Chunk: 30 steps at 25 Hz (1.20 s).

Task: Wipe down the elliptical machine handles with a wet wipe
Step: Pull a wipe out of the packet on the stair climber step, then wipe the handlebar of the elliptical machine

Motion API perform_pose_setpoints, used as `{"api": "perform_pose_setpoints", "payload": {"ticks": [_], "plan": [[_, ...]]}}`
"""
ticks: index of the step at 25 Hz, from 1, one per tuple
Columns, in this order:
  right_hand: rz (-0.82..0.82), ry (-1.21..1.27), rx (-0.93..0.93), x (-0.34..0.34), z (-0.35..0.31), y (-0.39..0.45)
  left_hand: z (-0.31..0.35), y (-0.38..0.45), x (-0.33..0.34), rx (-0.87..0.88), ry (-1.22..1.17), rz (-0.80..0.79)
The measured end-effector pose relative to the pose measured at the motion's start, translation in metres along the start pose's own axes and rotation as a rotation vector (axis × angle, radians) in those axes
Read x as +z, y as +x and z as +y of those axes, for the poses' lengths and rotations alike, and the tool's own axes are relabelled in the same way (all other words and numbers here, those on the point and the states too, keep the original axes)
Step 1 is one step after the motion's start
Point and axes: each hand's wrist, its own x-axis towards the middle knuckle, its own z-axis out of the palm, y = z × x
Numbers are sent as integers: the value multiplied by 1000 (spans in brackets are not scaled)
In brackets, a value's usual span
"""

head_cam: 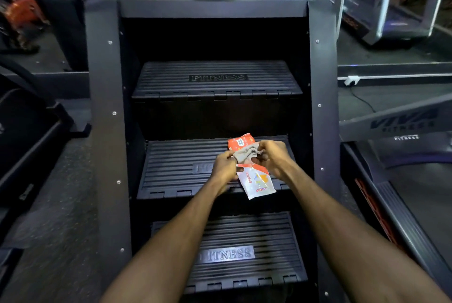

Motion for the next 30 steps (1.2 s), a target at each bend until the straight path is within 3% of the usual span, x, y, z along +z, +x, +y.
{"api": "perform_pose_setpoints", "payload": {"ticks": [5, 15, 20, 30], "plan": [[-162, 30, 33, 18, 2, -54, 6, -60, -39, -32, -246, -3], [-746, -391, -14, 34, 50, -241, -43, -280, -107, 217, -247, 488], [-999, -593, -192, 58, 78, -339, -69, -396, -145, 300, -206, 659], [-1240, -713, -465, 149, 179, -568, -158, -631, -261, 311, -195, 960]]}}
